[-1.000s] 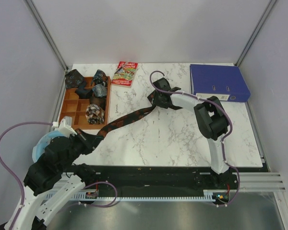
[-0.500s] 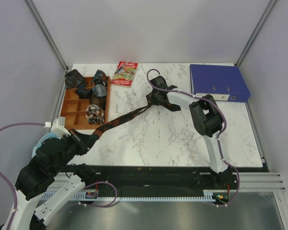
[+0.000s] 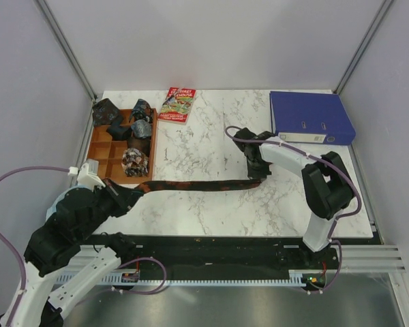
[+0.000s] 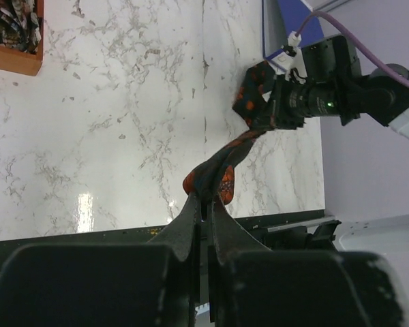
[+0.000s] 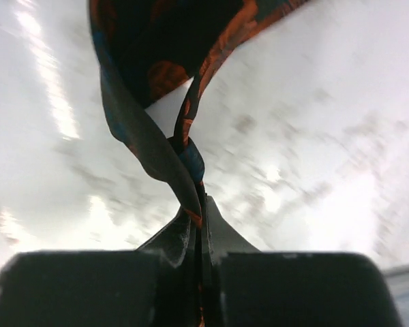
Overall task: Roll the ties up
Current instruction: Flatten out the tie at the center of the board.
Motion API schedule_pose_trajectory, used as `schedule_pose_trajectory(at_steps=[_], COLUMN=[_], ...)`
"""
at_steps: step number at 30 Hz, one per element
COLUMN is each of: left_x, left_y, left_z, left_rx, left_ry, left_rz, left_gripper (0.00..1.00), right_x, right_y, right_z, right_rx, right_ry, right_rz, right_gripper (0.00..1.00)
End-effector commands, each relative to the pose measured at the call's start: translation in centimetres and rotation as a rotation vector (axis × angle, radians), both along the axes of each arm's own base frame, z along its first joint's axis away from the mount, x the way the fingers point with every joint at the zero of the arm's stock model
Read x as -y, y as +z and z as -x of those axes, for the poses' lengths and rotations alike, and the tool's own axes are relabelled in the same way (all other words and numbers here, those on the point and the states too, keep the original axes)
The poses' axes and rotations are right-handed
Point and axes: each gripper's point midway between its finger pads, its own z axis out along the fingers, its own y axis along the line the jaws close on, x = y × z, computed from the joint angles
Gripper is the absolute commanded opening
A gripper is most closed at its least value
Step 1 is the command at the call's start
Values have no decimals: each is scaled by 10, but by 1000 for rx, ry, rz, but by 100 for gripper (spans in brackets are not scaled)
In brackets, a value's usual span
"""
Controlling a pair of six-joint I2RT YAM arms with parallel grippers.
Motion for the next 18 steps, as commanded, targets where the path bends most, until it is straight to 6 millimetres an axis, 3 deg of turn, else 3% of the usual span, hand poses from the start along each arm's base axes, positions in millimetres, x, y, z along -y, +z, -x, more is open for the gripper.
schedule_pose_trajectory(at_steps=[1, 4, 6, 7, 8, 10, 12, 14, 16, 18], left_x=[15, 24, 25, 25, 23, 25, 20, 19, 19, 19], left_y=[-31, -73, -87, -99, -102, -100, -101, -105, -112, -114], left_z=[-12, -14, -14, -15, -15, -14, -15, -15, -13, -11], left_rx=[-78, -191, -219, -235, -235, -226, -236, -263, -289, -297], left_ry=[-24, -40, -43, -39, -24, -37, -6, 10, 18, 31], left_rz=[-34, -67, -81, -93, -90, -83, -92, -92, -87, -59], left_gripper=[2, 2, 2, 2, 2, 2, 2, 2, 2, 2], right_x=[86, 88, 85, 85, 77, 69, 53, 39, 24, 6], right_y=[27, 24, 19, 6, 12, 1, 7, -1, -4, -7], right_z=[48, 40, 31, 27, 8, -3, -25, -41, -62, -72], right_rx=[-99, -98, -126, -173, -136, -186, -163, -179, -147, -124], right_ry=[-4, -26, 0, 14, 21, 72, 113, 150, 191, 214], right_rz=[359, 383, 409, 449, 459, 501, 502, 527, 585, 548], right_gripper=[6, 11, 13, 13, 13, 17, 22, 49, 67, 73])
